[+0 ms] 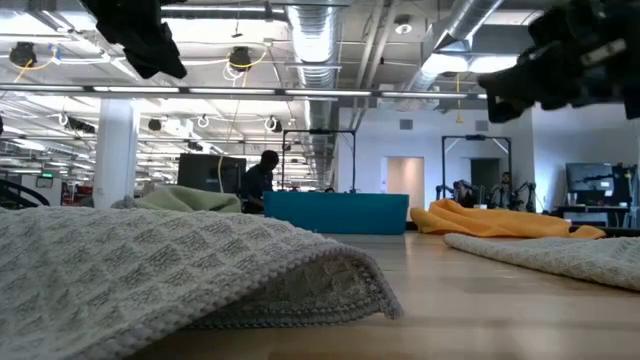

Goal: Fold microfiber towels
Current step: Fold the right gray towel

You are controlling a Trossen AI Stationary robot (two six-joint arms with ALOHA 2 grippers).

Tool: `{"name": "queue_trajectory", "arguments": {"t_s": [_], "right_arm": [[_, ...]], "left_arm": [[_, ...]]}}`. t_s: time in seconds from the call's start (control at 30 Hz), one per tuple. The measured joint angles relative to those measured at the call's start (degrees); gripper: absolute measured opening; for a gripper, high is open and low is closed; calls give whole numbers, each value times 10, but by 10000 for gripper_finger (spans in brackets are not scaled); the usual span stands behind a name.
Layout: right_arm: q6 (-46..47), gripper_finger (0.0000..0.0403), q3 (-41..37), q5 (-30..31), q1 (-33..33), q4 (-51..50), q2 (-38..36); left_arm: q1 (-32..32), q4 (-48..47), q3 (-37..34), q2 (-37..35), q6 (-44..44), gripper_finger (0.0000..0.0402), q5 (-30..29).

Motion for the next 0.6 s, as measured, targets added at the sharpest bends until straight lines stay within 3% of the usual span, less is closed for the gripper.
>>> {"name": "queue_trajectory", "arguments": {"t_s": [0.07, 0.17, 0.33, 0.5, 0.6], "right_arm": [[4, 10, 43, 8, 4, -64, 0], [5, 7, 124, 70, 22, -222, 0], [50, 6, 251, 167, 51, -449, 0], [82, 4, 317, 187, 67, -545, -1], [117, 3, 334, 204, 71, -585, 0]], "left_arm": [[-5, 38, 0, 15, 18, 0, 0], [-17, 84, 1, 44, 67, 0, 0], [-28, 72, 63, 111, 95, 0, -35], [-24, 44, 158, 215, 125, 0, -26], [-25, 46, 205, 279, 159, 0, 10]]}}
